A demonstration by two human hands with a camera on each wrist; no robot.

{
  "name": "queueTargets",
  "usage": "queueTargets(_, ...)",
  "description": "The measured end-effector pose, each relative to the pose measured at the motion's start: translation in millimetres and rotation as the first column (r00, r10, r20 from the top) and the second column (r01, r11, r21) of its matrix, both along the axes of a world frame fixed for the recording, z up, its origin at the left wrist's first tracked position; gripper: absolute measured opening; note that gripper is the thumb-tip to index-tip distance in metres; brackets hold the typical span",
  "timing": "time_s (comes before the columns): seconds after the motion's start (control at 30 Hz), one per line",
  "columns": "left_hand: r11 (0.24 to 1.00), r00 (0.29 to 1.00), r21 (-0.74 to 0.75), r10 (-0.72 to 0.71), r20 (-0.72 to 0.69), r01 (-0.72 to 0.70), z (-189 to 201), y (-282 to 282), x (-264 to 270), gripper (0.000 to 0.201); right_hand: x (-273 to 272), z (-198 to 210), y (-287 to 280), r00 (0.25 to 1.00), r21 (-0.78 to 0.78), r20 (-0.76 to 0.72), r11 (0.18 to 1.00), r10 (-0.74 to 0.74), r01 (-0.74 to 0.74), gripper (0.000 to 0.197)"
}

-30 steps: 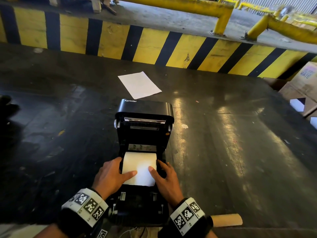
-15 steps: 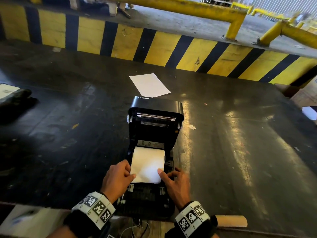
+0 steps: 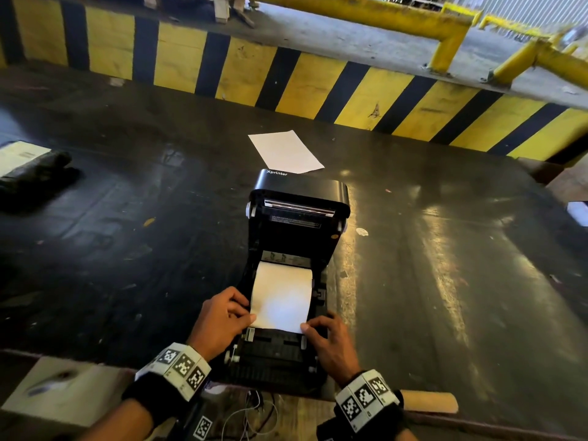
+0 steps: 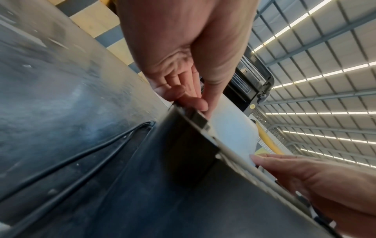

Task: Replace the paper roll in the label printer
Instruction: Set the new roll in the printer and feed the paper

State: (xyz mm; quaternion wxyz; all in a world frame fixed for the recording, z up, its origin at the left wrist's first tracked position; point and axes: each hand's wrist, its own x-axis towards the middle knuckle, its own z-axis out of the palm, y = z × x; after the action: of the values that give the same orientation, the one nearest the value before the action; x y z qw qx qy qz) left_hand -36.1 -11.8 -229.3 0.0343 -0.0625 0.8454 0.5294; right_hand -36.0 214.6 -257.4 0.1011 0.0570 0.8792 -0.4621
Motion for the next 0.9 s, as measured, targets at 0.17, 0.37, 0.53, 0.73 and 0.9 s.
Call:
queueTargets(0.17,0.999,0.998,-0.002,-0.036,-0.054,0.036,-1,1,4,0.021,-1,2,3,0.998,-0.025,0.017,0.998,0.055,-0.055,0.017)
queueTargets(0.37,0.995,0.994,-0.061,-0.079,-0.072,0.075,-2,-1,3,0.02,-1,5,1,0.998,-0.025,0.02,0.998,0.067,-0.066,0.019)
queueTargets(0.53,0.998,0.996,-0.023,-0.058,-0.071,0.056,-5,2,4,0.021,-4,14,7,0.989,0.017,0.08,0.991,0.128,-0.13,0.025)
queueTargets(0.73,0.984,0.988,-0.093,-0.155,0.003,0.155,4,3,-1,0.025,-4,16,6,0.991,-0.008,0.078,0.994,0.106,-0.106,0.018)
queueTargets(0.9,0.999,0.998,-0.029,-0.036,-0.049,0.035,1,2,3,0.023,-12,25,5,0.969,-0.036,0.111,0.975,0.221,-0.219,0.026)
